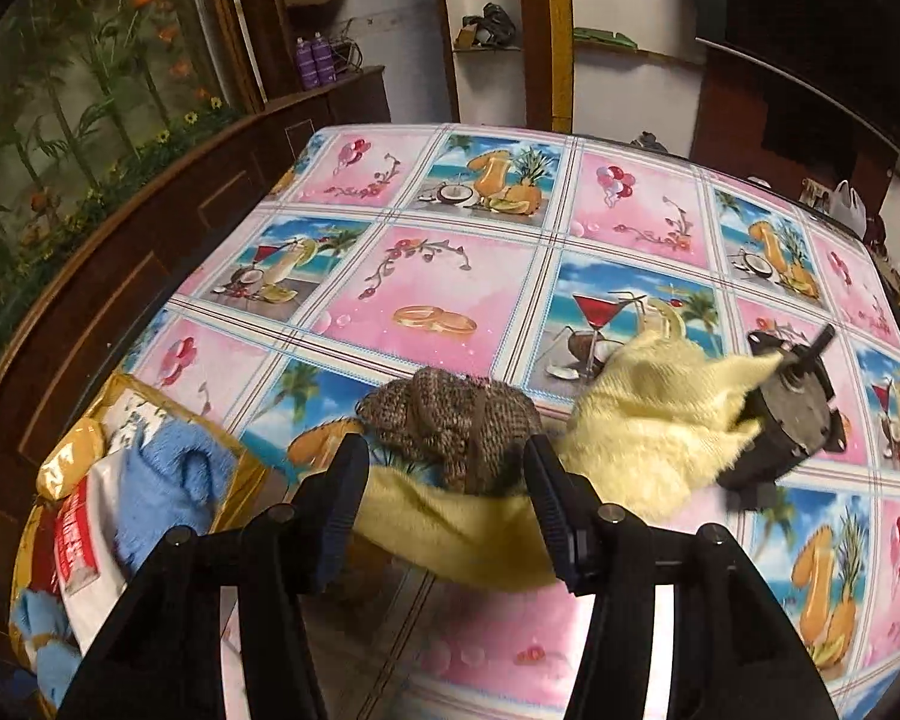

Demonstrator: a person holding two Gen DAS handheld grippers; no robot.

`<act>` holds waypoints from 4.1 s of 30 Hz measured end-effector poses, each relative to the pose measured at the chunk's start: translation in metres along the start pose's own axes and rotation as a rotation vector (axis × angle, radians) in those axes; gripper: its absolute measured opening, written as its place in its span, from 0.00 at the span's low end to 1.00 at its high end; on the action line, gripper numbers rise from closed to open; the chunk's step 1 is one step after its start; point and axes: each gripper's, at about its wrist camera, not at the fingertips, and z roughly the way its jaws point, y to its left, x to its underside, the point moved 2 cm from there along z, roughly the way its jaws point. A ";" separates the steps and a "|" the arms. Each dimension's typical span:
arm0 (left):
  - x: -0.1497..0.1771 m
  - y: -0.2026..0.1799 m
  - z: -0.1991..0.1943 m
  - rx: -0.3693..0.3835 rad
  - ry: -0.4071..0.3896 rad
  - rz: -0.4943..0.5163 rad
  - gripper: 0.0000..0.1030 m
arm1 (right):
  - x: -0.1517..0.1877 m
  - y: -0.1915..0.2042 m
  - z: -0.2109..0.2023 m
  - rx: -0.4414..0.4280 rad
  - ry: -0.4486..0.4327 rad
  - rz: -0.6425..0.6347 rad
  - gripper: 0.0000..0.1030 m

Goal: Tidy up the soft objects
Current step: 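Move the right gripper to the yellow towel and grasp its end, then lift the yellow towel with the right gripper while the left gripper grasps the brown knit hat, then carry and release the brown knit hat in the box with the left gripper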

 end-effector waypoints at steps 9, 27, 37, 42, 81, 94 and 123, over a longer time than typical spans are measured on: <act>0.000 -0.001 0.006 0.016 0.020 0.002 0.51 | 0.007 -0.001 0.041 0.060 0.169 -0.090 0.38; 0.001 -0.054 0.012 0.178 0.076 0.079 0.51 | 0.148 -0.061 -0.149 -0.209 -0.051 0.039 0.79; 0.006 -0.110 0.002 0.179 0.144 0.189 0.51 | 0.065 -0.077 -0.034 0.051 0.010 0.046 0.78; -0.003 -0.118 0.017 0.169 0.195 0.193 0.51 | 0.070 -0.085 -0.029 -0.094 0.048 0.176 0.33; -0.033 -0.120 0.053 0.277 0.120 0.122 0.39 | 0.144 -0.111 -0.102 -0.049 -0.150 0.171 0.32; -0.039 -0.005 0.001 -0.015 0.018 -0.013 0.40 | 0.113 -0.035 -0.162 -0.327 -0.224 0.147 0.31; -0.025 0.031 -0.013 -0.022 -0.004 -0.033 0.55 | 0.128 0.065 -0.065 -0.191 0.051 0.076 0.79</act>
